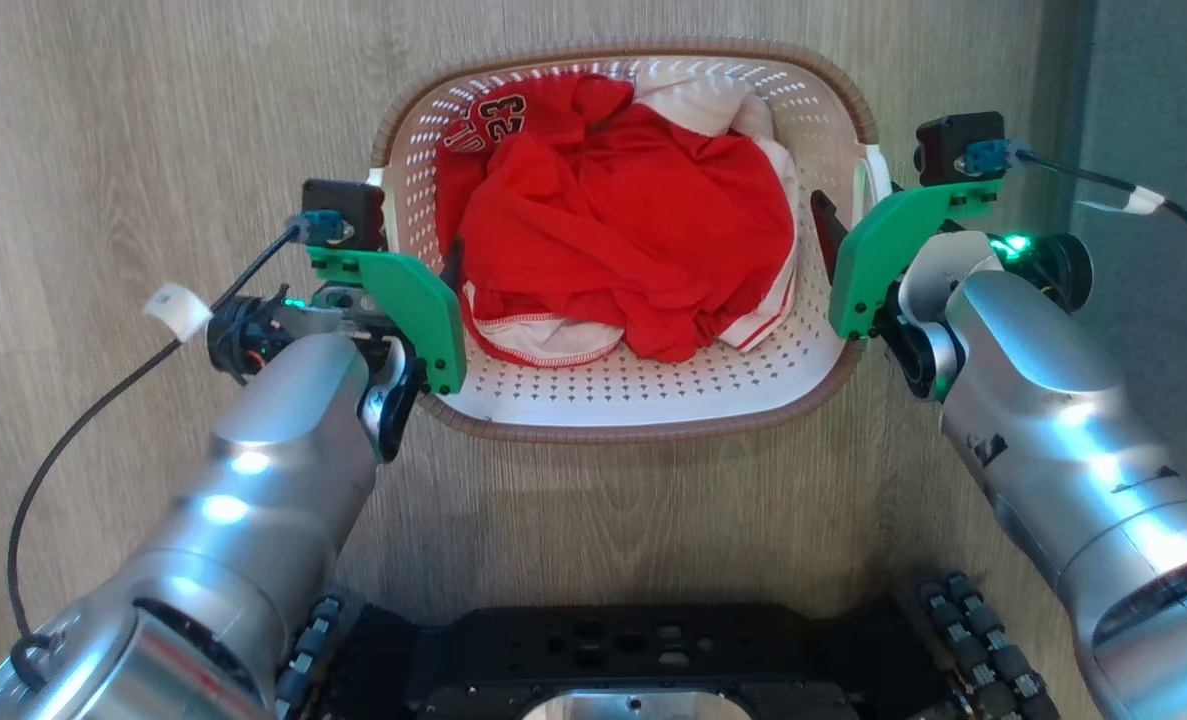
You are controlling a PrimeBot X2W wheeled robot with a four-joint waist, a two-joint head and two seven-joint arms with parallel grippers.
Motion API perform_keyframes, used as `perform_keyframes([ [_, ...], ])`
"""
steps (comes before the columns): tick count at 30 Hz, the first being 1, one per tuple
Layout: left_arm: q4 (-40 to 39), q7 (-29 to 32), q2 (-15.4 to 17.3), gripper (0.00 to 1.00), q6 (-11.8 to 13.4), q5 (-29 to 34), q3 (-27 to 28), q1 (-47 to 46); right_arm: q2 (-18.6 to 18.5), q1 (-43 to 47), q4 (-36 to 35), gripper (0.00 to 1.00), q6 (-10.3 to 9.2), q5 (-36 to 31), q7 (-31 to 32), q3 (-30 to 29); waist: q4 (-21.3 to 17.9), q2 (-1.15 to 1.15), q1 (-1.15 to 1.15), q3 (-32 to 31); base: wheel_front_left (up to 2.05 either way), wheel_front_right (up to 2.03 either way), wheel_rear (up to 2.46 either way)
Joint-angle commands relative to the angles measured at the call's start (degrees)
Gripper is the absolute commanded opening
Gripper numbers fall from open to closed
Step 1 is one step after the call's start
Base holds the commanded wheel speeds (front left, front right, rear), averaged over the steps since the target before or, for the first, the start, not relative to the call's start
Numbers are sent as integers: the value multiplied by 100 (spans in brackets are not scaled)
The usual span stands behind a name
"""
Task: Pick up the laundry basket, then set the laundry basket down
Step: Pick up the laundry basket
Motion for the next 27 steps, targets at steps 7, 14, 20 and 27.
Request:
perform_keyframes([
  [7,35,117,115,100,6,-196,-258,-71,91,82,140,100,41,202,62,344,-1,0,0,146,0,0,0],
  [14,9,133,115,100,27,-367,-539,-154,28,25,212,100,41,373,-28,608,33,0,0,188,0,0,0],
  [20,7,200,115,100,47,-559,-726,-174,-15,-15,289,100,41,545,-37,774,55,0,0,187,0,0,0],
  [27,32,305,115,0,110,-781,-850,-208,-60,-67,317,0,41,688,-25,965,60,0,0,196,0,0,0],
])
